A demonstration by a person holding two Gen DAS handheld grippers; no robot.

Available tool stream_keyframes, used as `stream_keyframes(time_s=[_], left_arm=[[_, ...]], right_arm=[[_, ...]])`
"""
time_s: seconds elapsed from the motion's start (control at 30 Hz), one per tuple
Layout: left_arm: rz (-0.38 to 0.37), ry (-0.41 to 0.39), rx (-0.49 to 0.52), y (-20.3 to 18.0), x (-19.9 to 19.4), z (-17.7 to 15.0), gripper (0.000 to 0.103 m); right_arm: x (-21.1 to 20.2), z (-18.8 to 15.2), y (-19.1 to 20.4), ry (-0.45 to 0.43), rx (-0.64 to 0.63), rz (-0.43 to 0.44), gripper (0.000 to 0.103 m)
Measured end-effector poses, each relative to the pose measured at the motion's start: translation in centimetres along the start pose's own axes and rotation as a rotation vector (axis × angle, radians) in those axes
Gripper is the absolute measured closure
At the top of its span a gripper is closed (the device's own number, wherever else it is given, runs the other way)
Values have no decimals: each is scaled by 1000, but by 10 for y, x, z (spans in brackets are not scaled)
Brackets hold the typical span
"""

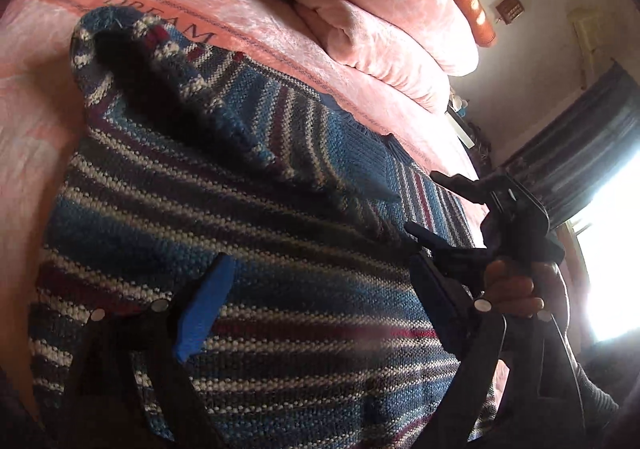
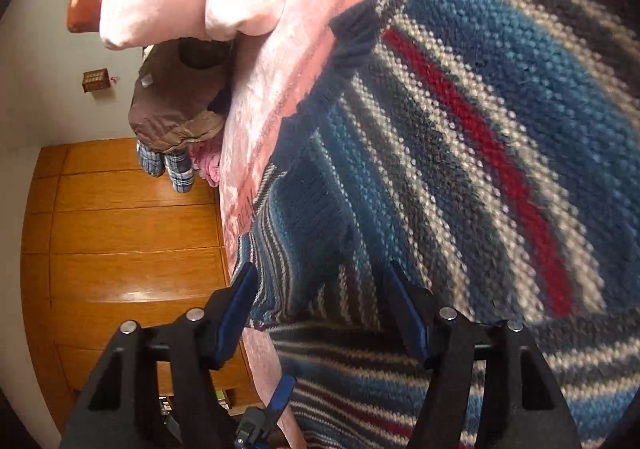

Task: Fold small clothes
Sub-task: 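Carry the cuff with the left tool across the body toward the right tool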

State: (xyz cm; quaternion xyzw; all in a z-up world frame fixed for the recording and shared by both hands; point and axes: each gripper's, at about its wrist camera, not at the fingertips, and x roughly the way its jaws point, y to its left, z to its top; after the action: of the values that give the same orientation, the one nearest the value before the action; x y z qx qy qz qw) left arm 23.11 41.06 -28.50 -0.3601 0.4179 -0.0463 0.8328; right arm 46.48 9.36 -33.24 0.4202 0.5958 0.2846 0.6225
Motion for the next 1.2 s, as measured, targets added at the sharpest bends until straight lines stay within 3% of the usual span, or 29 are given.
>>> stream_keyframes(time_s=[0.07,0.2,0.43,0.57,0.87,0.93,1.0,1.2], left_arm=[[-24,9,-28,8,3,2,14],[-4,30,-65,14,8,-1,14],[59,3,-6,2,4,-1,13],[52,12,8,-2,6,1,13],[40,6,45,-11,6,7,13],[35,1,37,-9,4,9,13],[37,-8,33,-8,3,10,13],[49,-19,9,-1,3,12,13]], right_arm=[[10,4,3,-21,-15,-24,40],[22,9,14,-40,-39,-72,48],[34,13,27,-38,-88,-112,48],[41,13,32,-35,-103,-121,50],[53,11,37,-30,-138,-161,71],[53,13,42,-39,-150,-175,87],[55,15,52,-47,-176,-196,94],[49,17,89,-65,-277,-236,96]])
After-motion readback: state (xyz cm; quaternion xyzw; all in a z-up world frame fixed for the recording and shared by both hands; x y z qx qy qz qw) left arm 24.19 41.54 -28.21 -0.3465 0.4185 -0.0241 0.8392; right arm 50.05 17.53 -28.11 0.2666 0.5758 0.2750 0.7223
